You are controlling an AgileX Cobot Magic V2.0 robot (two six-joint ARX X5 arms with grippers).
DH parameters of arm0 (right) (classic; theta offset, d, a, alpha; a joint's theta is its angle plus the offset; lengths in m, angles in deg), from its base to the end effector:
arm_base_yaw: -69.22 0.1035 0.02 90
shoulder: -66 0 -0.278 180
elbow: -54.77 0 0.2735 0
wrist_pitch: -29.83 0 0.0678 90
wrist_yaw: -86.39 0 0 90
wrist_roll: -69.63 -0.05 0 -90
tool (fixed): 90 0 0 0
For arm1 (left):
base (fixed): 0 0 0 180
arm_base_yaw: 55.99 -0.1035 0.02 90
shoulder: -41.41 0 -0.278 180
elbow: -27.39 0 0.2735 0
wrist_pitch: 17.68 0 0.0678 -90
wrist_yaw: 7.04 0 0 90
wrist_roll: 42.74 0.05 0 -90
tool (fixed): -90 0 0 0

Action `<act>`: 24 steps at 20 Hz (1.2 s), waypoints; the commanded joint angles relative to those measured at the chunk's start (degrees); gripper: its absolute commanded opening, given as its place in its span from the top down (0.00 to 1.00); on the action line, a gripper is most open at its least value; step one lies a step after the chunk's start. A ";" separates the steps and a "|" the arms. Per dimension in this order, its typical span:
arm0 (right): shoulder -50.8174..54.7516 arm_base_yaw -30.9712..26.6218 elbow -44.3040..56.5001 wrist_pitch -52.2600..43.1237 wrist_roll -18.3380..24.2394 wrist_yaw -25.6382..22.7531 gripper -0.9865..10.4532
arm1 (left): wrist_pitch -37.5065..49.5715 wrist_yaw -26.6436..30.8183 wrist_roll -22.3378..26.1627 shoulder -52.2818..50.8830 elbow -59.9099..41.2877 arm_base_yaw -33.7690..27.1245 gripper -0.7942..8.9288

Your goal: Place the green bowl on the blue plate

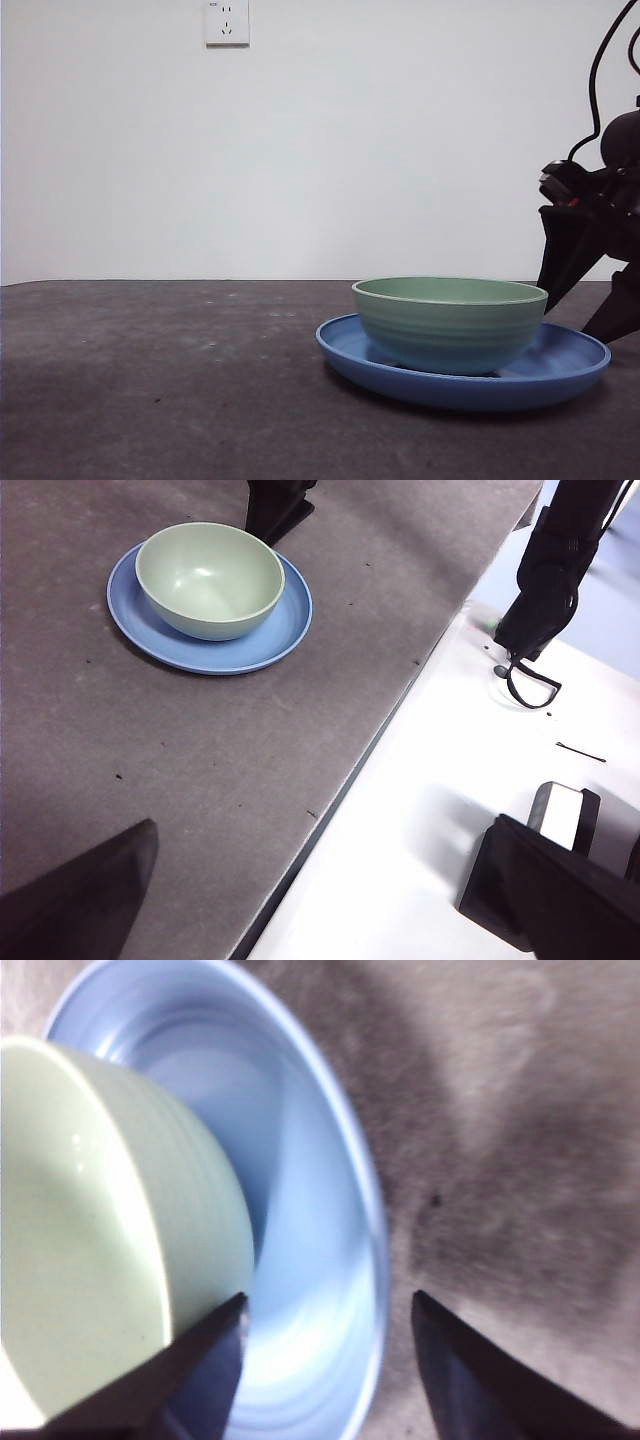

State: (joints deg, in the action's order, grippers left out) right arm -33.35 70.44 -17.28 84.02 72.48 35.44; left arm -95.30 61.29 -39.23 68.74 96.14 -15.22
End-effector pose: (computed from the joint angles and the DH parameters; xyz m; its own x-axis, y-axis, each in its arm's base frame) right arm 0.3232 0.0384 0.1469 0.1015 0.6323 -0.7680 -0.1588 0.7724 0.6149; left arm 0.0412 -0.0599 0.3446 0.3268 -0.7694 -0.5489 0.8584 0.4847 -0.1683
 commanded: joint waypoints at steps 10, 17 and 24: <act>-3.56 0.81 -0.96 -0.22 0.13 -3.30 0.90 | 0.28 -0.46 0.04 0.28 0.61 0.33 0.25; -3.56 1.33 -5.09 3.87 -2.97 -3.13 0.90 | 0.28 -0.46 0.07 0.26 0.61 0.33 0.25; -3.56 7.39 -12.92 7.96 -8.26 -3.30 0.90 | 0.31 -0.46 0.07 0.28 0.61 0.33 0.25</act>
State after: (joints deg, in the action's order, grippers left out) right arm -35.84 77.30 -29.11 91.87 66.01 31.35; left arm -95.32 61.29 -39.23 68.74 96.14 -15.22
